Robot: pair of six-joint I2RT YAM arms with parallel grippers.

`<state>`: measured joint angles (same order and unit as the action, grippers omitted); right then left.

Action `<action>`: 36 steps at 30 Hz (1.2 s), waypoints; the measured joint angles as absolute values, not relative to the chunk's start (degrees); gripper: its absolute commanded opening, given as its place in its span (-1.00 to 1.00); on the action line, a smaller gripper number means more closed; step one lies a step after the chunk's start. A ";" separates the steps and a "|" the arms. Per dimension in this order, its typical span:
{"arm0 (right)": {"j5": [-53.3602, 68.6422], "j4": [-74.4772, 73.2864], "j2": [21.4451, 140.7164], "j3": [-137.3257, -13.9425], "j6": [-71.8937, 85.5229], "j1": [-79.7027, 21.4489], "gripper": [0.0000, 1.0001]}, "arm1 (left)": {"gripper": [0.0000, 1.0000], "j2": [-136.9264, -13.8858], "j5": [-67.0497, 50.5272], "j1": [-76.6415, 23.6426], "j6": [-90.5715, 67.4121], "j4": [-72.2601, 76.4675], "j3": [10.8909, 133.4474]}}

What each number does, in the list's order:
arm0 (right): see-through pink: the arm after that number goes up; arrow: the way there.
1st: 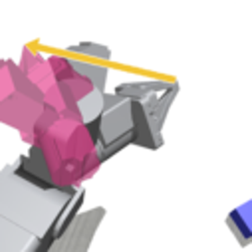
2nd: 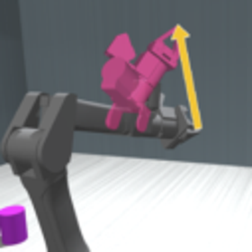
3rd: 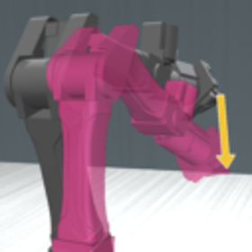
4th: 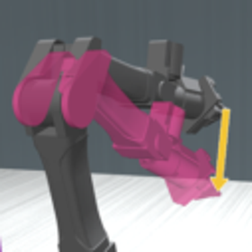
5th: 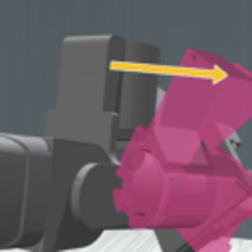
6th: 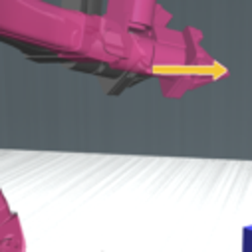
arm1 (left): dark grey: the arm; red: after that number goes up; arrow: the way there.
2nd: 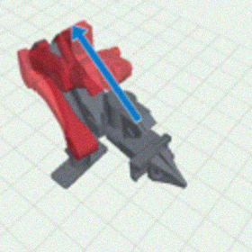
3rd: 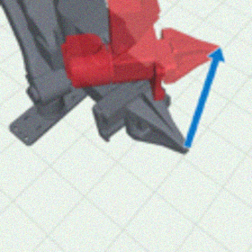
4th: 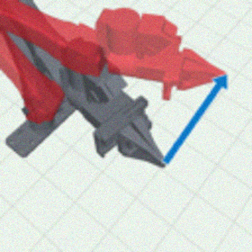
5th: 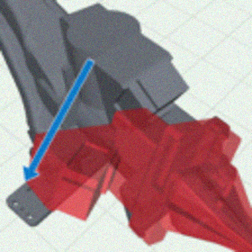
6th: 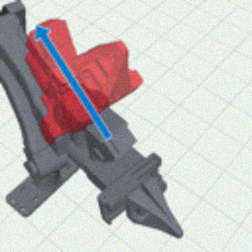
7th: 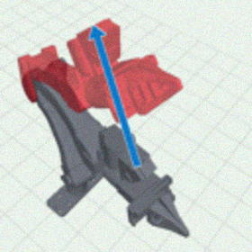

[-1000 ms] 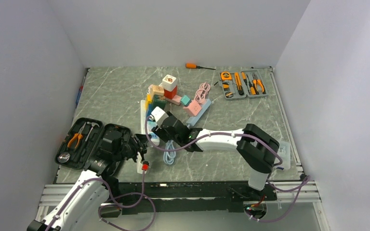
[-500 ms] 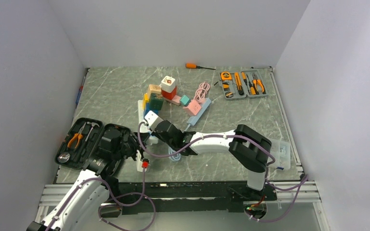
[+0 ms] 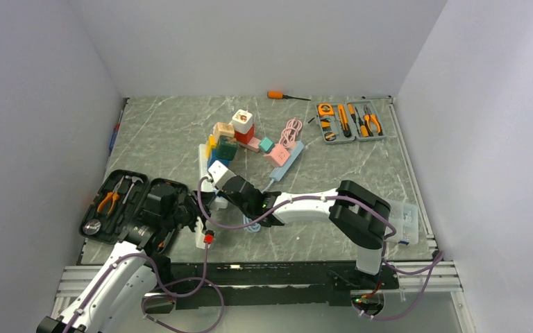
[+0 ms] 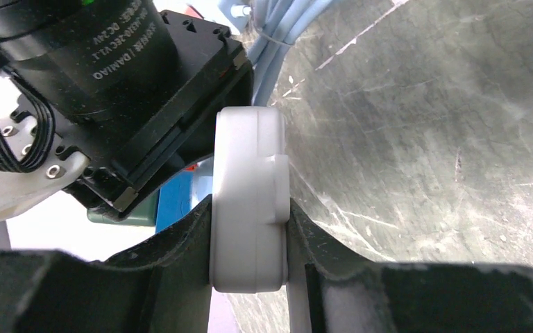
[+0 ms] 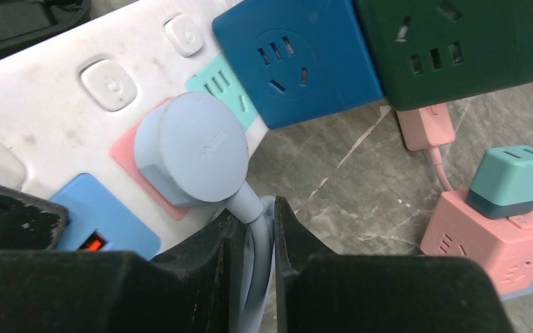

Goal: Pull the plug off the socket
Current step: Remove the plug from the socket, then place the plug at the corner of the board.

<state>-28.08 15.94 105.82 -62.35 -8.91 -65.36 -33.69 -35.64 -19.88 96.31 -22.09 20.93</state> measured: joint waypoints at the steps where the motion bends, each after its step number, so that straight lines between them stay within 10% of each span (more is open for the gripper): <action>1: -28.08 15.94 105.82 -62.35 -8.73 -65.36 -1.00 | -0.87 -33.67 -35.55 -19.88 97.03 -22.48 20.93; 21: -37.34 20.82 97.84 -51.81 -1.76 -66.22 -1.00 | -0.82 -32.58 -33.54 -20.64 99.22 -21.58 17.63; 26: -37.36 16.84 93.93 -45.91 3.75 -70.00 -1.00 | -0.41 -32.42 -32.27 -20.73 98.89 -13.50 11.22; 31: -35.46 12.25 92.47 -44.03 10.61 -72.55 -0.41 | 0.29 -32.58 -31.81 -20.82 97.51 -12.12 9.61; 36: -32.03 9.21 91.79 -41.65 18.11 -73.34 0.10 | 0.48 -35.27 -30.17 -20.49 94.72 -16.78 9.32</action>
